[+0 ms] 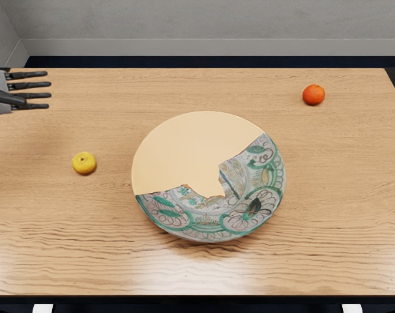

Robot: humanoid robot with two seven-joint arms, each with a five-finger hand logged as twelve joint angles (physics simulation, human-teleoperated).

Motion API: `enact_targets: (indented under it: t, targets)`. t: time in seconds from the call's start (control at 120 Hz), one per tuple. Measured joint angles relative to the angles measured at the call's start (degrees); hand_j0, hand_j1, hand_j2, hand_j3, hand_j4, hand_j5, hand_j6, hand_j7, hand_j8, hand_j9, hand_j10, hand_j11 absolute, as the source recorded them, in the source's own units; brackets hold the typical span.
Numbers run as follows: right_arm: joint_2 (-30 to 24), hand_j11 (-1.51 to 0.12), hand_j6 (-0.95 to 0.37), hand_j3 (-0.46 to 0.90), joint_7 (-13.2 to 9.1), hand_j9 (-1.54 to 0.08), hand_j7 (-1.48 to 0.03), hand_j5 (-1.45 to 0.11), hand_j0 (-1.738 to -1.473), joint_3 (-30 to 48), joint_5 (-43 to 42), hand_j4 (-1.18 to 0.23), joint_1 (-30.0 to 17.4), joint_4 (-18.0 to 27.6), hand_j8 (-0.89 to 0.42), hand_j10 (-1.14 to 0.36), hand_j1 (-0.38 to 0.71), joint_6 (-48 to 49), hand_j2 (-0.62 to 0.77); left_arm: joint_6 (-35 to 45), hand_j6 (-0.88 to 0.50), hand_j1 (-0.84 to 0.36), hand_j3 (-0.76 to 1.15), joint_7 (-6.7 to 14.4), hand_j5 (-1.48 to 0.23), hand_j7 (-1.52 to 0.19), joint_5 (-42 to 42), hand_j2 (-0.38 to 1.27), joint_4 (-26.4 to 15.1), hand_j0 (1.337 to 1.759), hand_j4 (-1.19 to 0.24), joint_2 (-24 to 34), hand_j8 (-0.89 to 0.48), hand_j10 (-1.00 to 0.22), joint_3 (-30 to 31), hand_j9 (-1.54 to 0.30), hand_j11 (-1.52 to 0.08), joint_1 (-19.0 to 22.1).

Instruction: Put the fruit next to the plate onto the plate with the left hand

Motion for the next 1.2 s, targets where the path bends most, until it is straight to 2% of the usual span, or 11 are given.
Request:
enact_targets:
  t: [0.158,0.25,0.308,0.367,0.55,0.65,0.708,0.8,0.875,0.967,1.2]
  targets:
    - [0.0,0.00,0.00,0.00,0.0,0.00,0.00,0.00,-1.658,0.0,0.0,0.00,0.1,0.0,0.00,0.00,-0.35,0.0,0.00,-0.2,-0.04,0.30,0.00,0.0,-0.05,-0.05,1.5,0.01,0.5,1.658,-0.04,-1.0,-0.04,-0.04,0.7,-0.05,-0.05,-1.2]
    - [0.0,0.00,0.00,0.00,0.0,0.00,0.00,0.00,-1.658,0.0,0.0,0.00,0.1,0.0,0.00,0.00,-0.35,0.0,0.00,-0.2,-0.03,0.30,0.00,0.0,-0.05,-0.05,10.1,0.01,0.2,1.658,-0.03,-5.0,-0.03,-0.03,1.2,-0.05,-0.05,-4.7]
    - [0.0,0.00,0.00,0.00,0.0,0.00,0.00,0.00,-1.658,0.0,0.0,0.00,0.1,0.0,0.00,0.00,-0.35,0.0,0.00,-0.2,-0.03,0.31,0.00,0.0,-0.05,-0.05,18.6,0.01,-1.8,1.658,-0.03,-7.0,-0.03,-0.03,1.3,-0.05,-0.05,-6.6]
    - [0.0,0.00,0.00,0.00,0.0,0.00,0.00,0.00,-1.658,0.0,0.0,0.00,0.1,0.0,0.00,0.00,-0.35,0.0,0.00,-0.2,-0.03,0.31,0.00,0.0,-0.05,-0.05,27.8,0.01,-6.2,1.658,-0.03,-7.1,-0.03,-0.03,1.3,-0.05,-0.05,-7.0]
    - [0.0,0.00,0.00,0.00,0.0,0.00,0.00,0.00,-1.658,0.0,0.0,0.00,0.1,0.0,0.00,0.00,-0.35,0.0,0.00,2.2,-0.04,0.31,0.00,0.0,-0.05,-0.05,57.3,0.01,-26.6,1.658,-0.04,-6.9,-0.04,-0.04,1.4,-0.05,-0.05,-5.3]
    - [0.0,0.00,0.00,0.00,0.0,0.00,0.00,0.00,-1.658,0.0,0.0,0.00,0.1,0.0,0.00,0.00,-0.35,0.0,0.00,10.7,-0.04,0.31,0.00,0.0,-0.05,-0.05,67.7,0.01,-32.2,1.658,-0.04,-7.1,-0.04,-0.04,1.4,-0.05,-0.05,-2.6]
    - [0.0,0.00,0.00,0.00,0.0,0.00,0.00,0.00,-1.658,0.0,0.0,0.00,0.1,0.0,0.00,0.00,-0.35,0.0,0.00,15.4,-0.04,0.30,0.00,0.0,-0.05,-0.05,73.7,0.01,-36.1,1.658,-0.04,-7.1,-0.04,-0.04,1.4,-0.05,-0.05,0.9]
    - [0.0,0.00,0.00,0.00,0.0,0.00,0.00,0.00,-1.658,0.0,0.0,0.00,0.1,0.0,0.00,0.00,-0.35,0.0,0.00,22.0,-0.04,0.30,0.00,0.0,-0.05,-0.05,82.4,0.01,-40.3,1.658,-0.04,-8.5,-0.04,-0.04,1.5,-0.05,-0.05,3.9]
    - [0.0,0.00,0.00,0.00,0.0,0.00,0.00,0.00,-1.658,0.0,0.0,0.00,0.1,0.0,0.00,0.00,-0.35,0.0,0.00,27.0,-0.05,0.30,0.00,0.0,-0.05,-0.05,88.9,0.01,-41.8,1.658,-0.04,-11.3,-0.04,-0.04,1.6,-0.05,-0.05,7.8]
    - [0.0,0.00,0.00,0.00,0.0,0.00,0.00,0.00,-1.658,0.0,0.0,0.00,0.1,0.0,0.00,0.00,-0.35,0.0,0.00,32.3,-0.05,0.30,0.00,0.0,-0.05,-0.05,94.7,0.01,-41.6,1.658,-0.04,-12.6,-0.05,-0.04,2.5,-0.05,-0.05,8.0]
    - [0.0,0.00,0.00,0.00,0.0,0.00,0.00,0.00,-1.658,0.0,0.0,0.00,0.1,0.0,0.00,0.00,-0.35,0.0,0.00,35.8,-0.05,0.30,0.00,0.0,-0.05,-0.05,98.5,0.01,-34.9,1.658,-0.05,-16.4,-0.05,-0.04,5.5,-0.05,-0.05,8.1]
